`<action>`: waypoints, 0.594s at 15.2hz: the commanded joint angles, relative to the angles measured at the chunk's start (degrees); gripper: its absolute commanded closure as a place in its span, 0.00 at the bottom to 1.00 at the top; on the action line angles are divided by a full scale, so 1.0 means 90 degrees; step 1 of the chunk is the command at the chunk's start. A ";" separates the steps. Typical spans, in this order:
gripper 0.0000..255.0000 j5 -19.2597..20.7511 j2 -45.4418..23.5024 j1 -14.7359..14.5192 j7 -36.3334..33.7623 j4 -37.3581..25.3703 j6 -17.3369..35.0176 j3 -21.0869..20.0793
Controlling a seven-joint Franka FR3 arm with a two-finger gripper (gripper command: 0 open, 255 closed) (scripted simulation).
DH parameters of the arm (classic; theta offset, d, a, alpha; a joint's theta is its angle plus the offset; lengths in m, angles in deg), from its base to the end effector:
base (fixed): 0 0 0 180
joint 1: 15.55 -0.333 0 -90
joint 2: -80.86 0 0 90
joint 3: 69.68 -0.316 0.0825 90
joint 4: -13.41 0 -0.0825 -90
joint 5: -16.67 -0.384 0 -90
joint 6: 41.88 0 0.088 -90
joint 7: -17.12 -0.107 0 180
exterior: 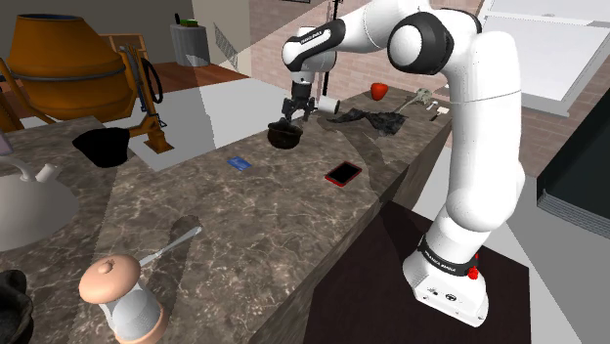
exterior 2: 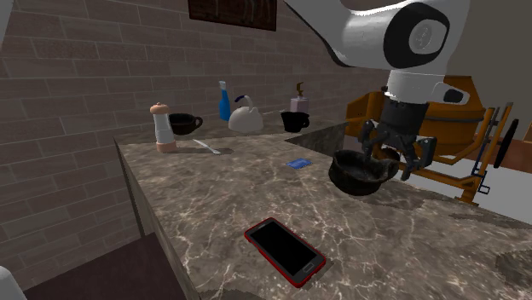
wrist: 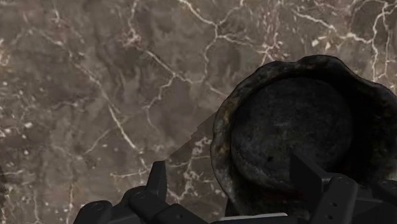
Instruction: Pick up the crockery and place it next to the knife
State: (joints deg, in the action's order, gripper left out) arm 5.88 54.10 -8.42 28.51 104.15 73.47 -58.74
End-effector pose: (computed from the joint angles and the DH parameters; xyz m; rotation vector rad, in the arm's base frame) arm 0.6535 -0.1841 0.3685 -3.0417 0.2759 0.0081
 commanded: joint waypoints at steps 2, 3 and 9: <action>0.00 -0.0030 -0.0093 -0.0012 0.0010 0.0113 0.0209 -0.0020; 0.00 -0.0046 -0.0143 -0.0016 0.0020 0.0174 0.0320 -0.0029; 0.00 -0.0046 -0.0143 -0.0015 0.0020 0.0174 0.0320 -0.0029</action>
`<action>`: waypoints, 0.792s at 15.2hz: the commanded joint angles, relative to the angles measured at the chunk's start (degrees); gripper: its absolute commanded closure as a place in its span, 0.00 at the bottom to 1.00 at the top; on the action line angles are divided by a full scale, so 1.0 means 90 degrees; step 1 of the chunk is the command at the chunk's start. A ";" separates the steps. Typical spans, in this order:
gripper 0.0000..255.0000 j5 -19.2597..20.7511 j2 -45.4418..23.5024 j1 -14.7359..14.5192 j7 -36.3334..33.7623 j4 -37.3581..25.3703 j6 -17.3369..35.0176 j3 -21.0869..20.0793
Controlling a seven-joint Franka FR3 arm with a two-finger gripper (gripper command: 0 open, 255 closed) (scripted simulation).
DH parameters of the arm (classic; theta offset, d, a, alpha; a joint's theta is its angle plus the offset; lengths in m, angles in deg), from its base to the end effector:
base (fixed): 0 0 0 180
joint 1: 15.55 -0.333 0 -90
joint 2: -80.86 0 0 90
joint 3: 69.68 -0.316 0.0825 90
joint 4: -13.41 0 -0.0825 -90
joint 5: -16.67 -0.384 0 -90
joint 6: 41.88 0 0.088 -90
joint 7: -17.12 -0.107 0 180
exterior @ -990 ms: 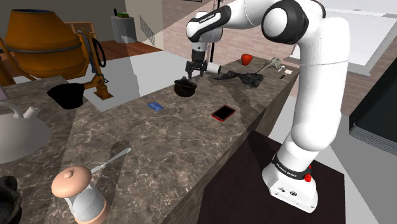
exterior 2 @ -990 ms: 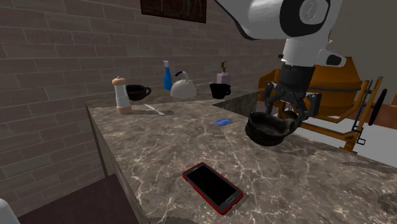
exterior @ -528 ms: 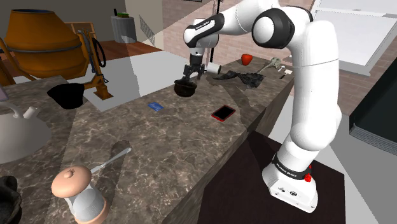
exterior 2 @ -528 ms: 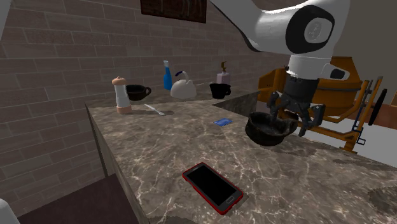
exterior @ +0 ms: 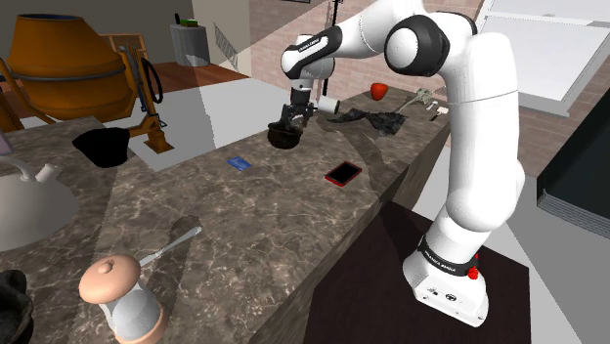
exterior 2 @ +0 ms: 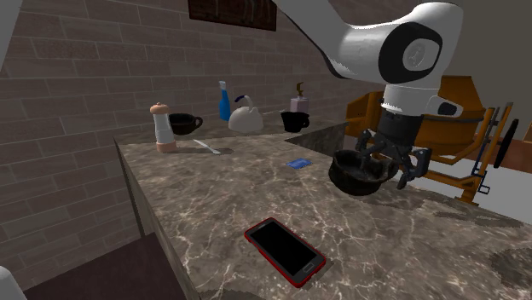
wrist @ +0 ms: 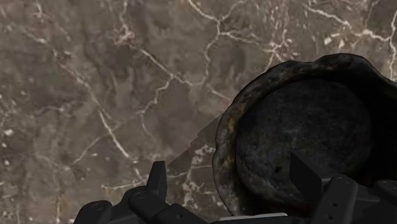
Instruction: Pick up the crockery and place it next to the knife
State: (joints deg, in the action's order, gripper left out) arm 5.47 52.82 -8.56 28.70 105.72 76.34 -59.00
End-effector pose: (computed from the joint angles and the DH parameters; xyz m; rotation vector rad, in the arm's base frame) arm 0.6543 -0.1813 0.3449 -3.0417 0.2761 0.0071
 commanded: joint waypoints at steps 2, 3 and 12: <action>0.00 0.0000 -0.0001 0.0000 0.0000 0.0000 0.0001 0.0000; 1.00 0.0000 -0.0001 0.0000 0.0000 0.0000 0.0001 0.0000; 1.00 0.0000 -0.0001 0.0000 0.0000 0.0000 0.0001 0.0000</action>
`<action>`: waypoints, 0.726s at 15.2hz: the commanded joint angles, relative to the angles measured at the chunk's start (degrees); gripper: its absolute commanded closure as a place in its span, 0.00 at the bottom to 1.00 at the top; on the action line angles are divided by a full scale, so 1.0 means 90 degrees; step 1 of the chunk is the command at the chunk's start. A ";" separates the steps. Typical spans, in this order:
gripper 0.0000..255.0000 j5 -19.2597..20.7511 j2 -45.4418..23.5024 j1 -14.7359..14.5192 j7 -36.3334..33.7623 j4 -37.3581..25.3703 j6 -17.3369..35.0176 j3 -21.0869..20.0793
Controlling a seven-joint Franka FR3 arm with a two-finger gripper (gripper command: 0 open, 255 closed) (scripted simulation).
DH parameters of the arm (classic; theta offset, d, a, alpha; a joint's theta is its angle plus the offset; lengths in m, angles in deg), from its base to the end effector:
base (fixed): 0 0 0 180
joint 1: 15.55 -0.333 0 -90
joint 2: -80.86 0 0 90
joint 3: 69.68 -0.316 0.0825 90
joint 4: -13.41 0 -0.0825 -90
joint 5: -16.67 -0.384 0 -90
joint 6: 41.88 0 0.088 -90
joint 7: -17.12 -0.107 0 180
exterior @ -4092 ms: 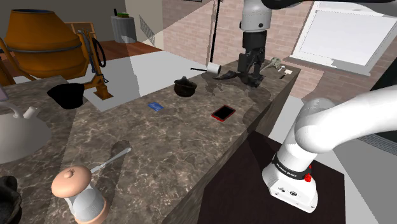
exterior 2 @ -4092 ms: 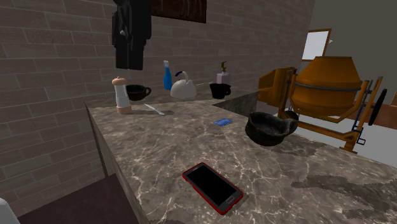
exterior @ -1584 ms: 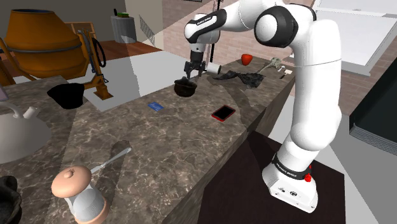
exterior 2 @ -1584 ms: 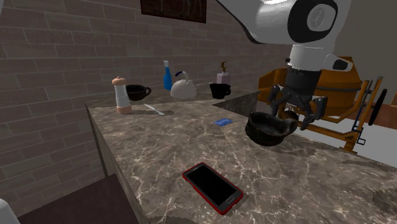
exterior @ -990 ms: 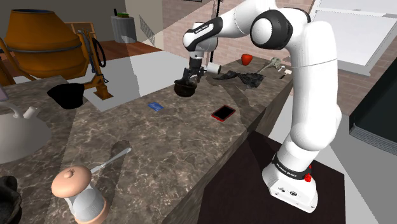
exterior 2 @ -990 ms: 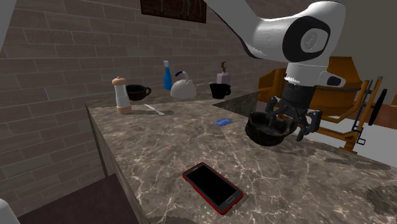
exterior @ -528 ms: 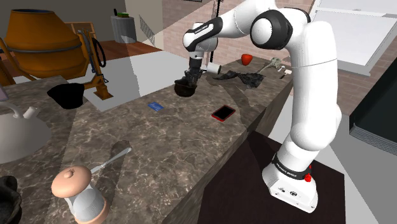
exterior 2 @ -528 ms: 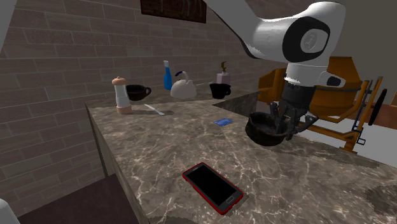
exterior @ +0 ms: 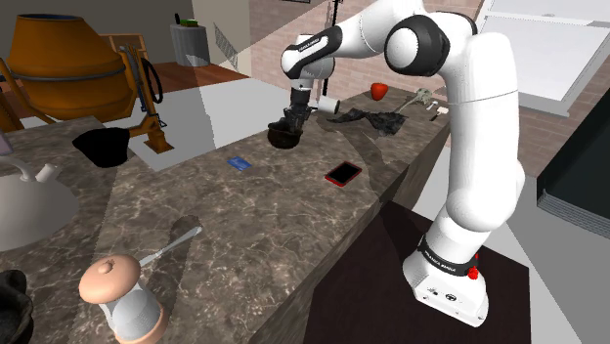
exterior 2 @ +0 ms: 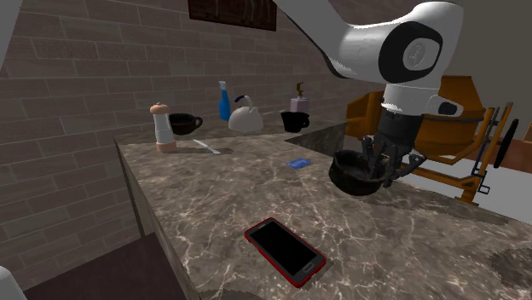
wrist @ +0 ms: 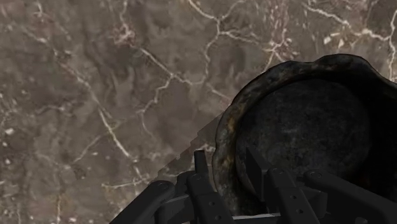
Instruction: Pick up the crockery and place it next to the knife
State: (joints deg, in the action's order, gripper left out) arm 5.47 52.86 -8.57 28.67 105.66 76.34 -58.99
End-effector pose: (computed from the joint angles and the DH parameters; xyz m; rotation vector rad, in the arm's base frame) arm 0.6545 -0.1813 0.3459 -3.0420 0.2766 0.0045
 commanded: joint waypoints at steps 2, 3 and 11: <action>1.00 0.0022 0.0064 -0.0004 -0.0020 -0.0063 -0.0135 0.0009; 1.00 0.0033 0.0097 -0.0005 -0.0031 -0.0100 -0.0204 0.0014; 1.00 0.0106 0.0312 -0.0007 -0.0115 -0.0469 -0.0781 0.0046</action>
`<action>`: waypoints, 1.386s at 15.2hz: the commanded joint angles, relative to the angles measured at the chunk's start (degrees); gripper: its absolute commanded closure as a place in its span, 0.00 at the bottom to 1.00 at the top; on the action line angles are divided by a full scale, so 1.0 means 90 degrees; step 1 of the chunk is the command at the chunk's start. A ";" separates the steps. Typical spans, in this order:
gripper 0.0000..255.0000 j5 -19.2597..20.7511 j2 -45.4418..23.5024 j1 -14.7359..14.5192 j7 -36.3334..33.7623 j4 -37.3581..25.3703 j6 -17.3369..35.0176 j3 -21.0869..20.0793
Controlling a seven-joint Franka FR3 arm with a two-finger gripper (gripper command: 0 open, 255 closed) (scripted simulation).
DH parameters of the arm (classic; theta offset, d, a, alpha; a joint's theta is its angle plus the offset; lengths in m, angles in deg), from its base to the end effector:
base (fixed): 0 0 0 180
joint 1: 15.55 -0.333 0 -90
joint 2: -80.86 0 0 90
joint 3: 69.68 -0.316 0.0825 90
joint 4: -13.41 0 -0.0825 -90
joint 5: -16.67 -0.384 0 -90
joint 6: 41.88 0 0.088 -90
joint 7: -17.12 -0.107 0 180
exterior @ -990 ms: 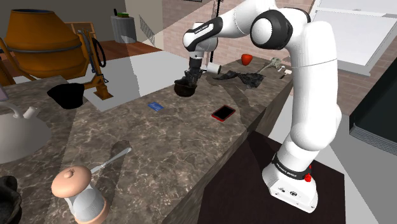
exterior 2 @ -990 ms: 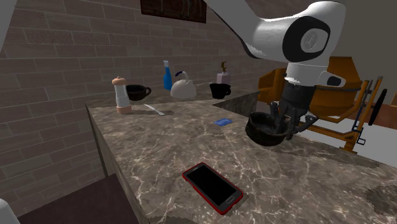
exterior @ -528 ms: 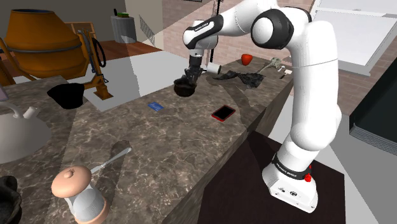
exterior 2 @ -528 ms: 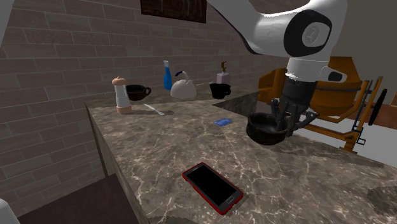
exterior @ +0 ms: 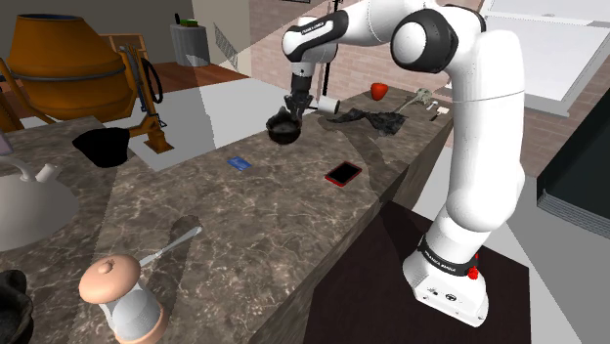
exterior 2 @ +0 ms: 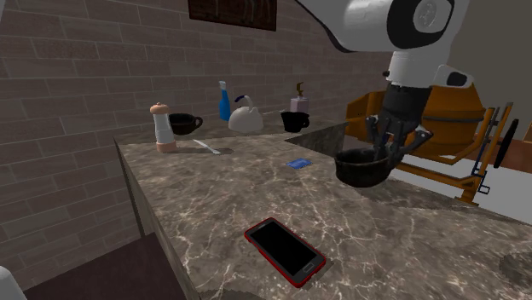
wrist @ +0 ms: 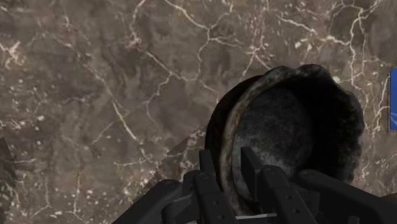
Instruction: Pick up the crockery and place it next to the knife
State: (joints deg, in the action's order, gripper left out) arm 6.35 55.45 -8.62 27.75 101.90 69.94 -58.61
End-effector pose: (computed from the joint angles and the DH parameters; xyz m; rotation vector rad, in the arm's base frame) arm 0.6542 -0.1813 0.3974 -3.0415 0.2758 0.0082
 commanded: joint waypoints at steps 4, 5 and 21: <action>1.00 0.0038 0.0103 0.0003 -0.0052 -0.0279 -0.0372 0.0015; 1.00 0.0044 0.0119 0.0004 -0.0062 -0.0340 -0.0449 0.0018; 1.00 0.0093 0.0169 0.0071 -0.0200 -0.1636 -0.1785 0.0044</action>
State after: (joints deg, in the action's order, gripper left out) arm 7.23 57.21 -8.09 26.03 88.49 54.91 -58.22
